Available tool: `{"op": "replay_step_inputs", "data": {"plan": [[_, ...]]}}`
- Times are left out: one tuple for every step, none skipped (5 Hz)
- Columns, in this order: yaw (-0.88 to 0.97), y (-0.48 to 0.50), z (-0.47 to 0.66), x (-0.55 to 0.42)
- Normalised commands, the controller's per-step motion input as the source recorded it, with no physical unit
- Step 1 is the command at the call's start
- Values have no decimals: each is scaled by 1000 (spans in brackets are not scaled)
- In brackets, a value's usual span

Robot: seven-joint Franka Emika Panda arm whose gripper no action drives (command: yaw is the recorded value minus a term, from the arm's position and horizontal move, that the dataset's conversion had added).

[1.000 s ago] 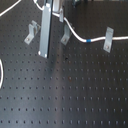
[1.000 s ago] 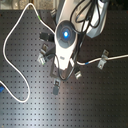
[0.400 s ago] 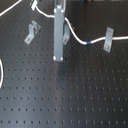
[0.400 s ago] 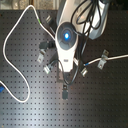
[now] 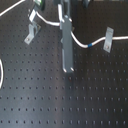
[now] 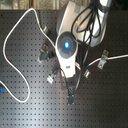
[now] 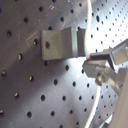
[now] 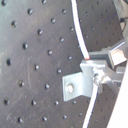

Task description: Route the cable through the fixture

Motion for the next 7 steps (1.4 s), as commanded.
{"op": "replay_step_inputs", "data": {"plan": [[-251,-162,5,-78],[-283,-189,4,-28],[-360,0,9,0],[-351,-11,45,5],[-366,90,76,-43],[-26,100,162,-61],[0,153,307,-145]]}}
